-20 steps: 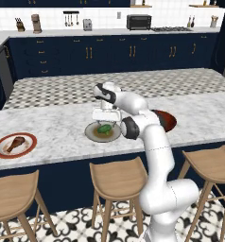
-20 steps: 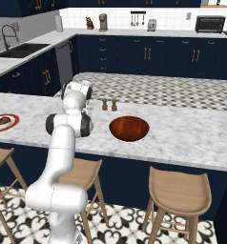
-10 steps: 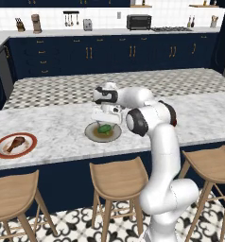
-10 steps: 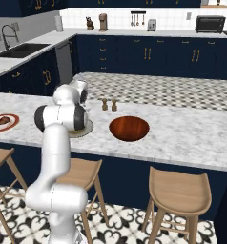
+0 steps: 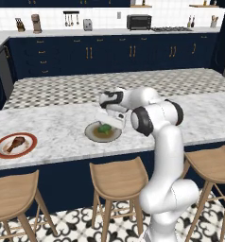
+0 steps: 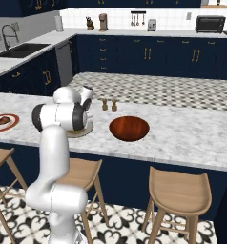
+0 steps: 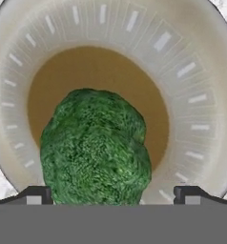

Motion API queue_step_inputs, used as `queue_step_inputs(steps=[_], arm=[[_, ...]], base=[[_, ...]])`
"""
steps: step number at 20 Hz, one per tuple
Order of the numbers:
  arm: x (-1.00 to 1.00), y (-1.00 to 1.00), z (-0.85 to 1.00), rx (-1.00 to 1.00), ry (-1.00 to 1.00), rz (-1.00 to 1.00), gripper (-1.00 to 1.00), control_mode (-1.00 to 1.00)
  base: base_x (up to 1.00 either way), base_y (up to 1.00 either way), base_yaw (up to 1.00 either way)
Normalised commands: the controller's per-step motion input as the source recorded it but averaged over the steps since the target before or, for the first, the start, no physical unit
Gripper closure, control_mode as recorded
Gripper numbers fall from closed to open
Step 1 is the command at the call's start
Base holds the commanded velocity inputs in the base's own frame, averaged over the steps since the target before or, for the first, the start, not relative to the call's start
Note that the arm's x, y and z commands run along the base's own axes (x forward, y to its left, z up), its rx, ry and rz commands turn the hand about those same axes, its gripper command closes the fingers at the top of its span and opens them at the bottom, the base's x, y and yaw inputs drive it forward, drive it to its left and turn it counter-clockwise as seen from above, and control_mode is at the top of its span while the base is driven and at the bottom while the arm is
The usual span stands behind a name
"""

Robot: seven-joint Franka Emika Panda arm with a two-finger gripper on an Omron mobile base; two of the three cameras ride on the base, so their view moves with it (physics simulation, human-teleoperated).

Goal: Pick the chicken drumstick and broccoli from their plates and place them in the bowl. Then put the bowl in the fridge.

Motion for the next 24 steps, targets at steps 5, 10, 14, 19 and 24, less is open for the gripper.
queue_step_inputs(steps=[5,10,14,19,24], arm=[[0.45,0.0,0.02,0.02,0.04,0.0,-1.0,-1.0],[0.15,0.0,-0.12,0.01,0.0,-0.01,-1.0,-1.0],[0.0,0.01,-0.3,0.01,0.0,-0.05,1.0,-1.0],[0.0,0.02,-0.24,0.01,0.03,-0.05,1.0,-1.0],[-0.11,-0.02,0.06,-0.04,0.03,-0.05,1.0,-1.0]], base=[[0.0,0.0,0.0],[0.0,0.0,0.0],[0.0,0.0,0.0],[0.0,0.0,0.0],[0.0,0.0,0.0]])
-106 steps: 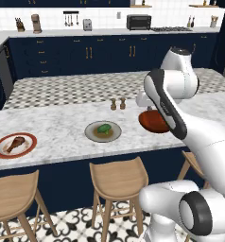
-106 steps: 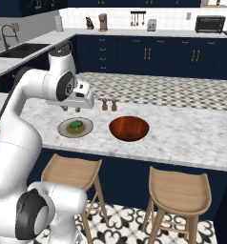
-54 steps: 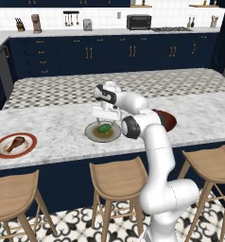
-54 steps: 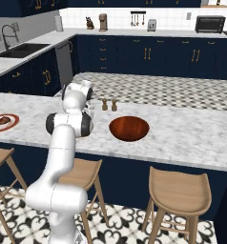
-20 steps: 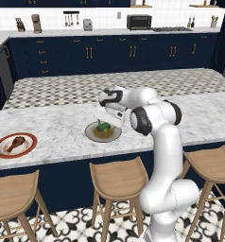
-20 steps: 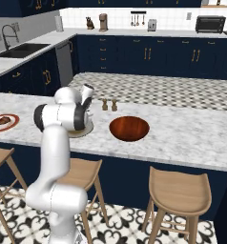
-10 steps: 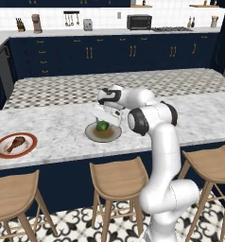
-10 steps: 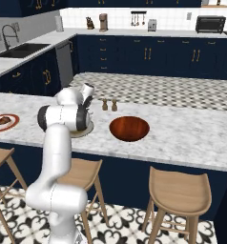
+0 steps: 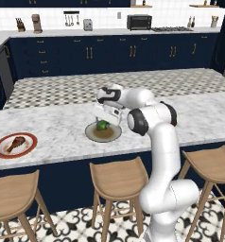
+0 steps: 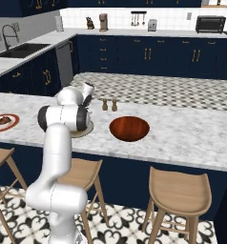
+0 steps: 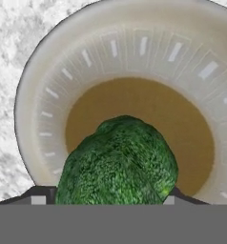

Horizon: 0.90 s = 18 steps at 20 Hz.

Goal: Pick the chicken drumstick and broccoli from their plates and place them in the bowl. Then put the bowl in the fridge.

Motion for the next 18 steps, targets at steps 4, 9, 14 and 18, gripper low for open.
queue_step_inputs(steps=[4,9,14,18], arm=[[-0.59,-0.35,0.41,-0.13,-0.12,-0.08,1.0,-1.0],[-0.49,-0.6,0.64,-0.12,-0.15,-0.05,1.0,-1.0],[-0.52,-0.6,0.64,-0.16,-0.08,-0.05,1.0,-1.0],[-0.59,-0.91,0.46,-0.12,-0.13,0.03,1.0,-1.0]], base=[[0.0,0.0,0.0],[0.0,0.0,0.0],[0.0,0.0,0.0],[0.0,0.0,0.0]])
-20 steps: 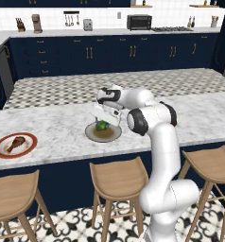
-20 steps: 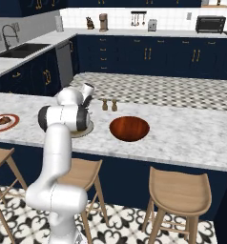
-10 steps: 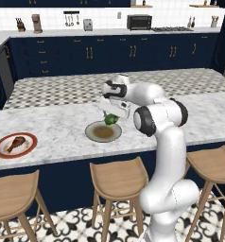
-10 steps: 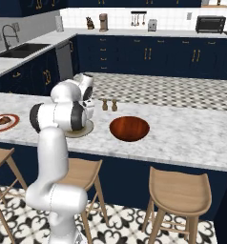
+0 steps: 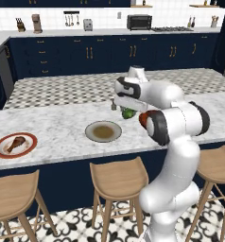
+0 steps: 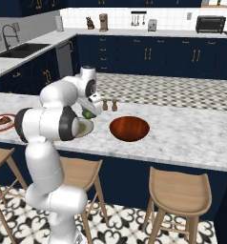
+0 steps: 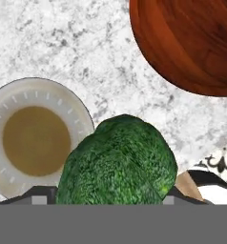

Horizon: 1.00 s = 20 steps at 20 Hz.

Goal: Pick the chicken drumstick and broccoli from their plates and place them in the bowl. Then put the bowl in the fridge.

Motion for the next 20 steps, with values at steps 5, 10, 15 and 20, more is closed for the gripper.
queue_step_inputs(steps=[5,10,15,20], arm=[[-0.61,-0.92,0.19,-0.04,-0.11,0.2,1.0,-1.0],[-0.14,-0.93,0.01,-0.01,-0.01,0.26,1.0,-1.0],[0.45,-0.63,-0.01,-0.06,0.07,0.16,1.0,-1.0],[0.61,-0.62,-0.21,-0.03,0.02,0.02,1.0,-1.0]], base=[[0.0,0.0,0.0],[0.0,0.0,0.0],[0.0,0.0,0.0],[0.0,0.0,0.0]])
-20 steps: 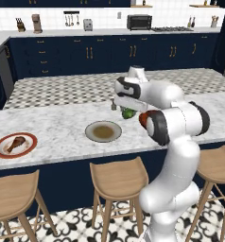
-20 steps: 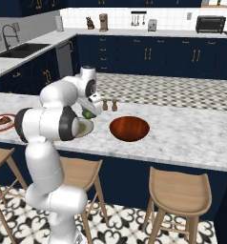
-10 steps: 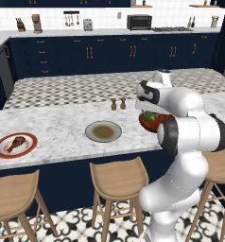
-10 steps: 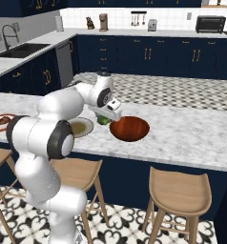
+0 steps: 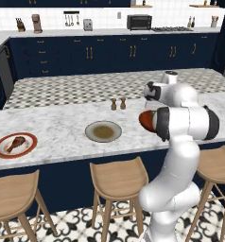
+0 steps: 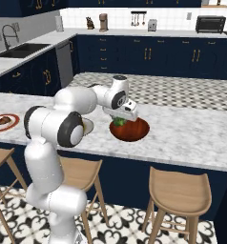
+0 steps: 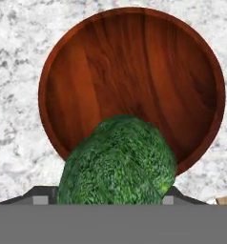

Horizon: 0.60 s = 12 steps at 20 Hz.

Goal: Pick the chicken drumstick and broccoli from their plates and place them in the bowl. Then put the bowl in the fridge.

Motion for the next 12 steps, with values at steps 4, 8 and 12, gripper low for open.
queue_step_inputs(steps=[4,8,12], arm=[[0.66,-0.57,-0.35,-0.01,0.0,0.04,1.0,-1.0],[0.19,-0.02,-0.57,-0.09,0.0,0.02,1.0,-1.0],[0.06,0.0,-0.47,-0.04,0.0,0.03,1.0,-1.0]], base=[[0.0,0.0,0.0],[0.0,0.0,0.0],[0.0,0.0,0.0]])
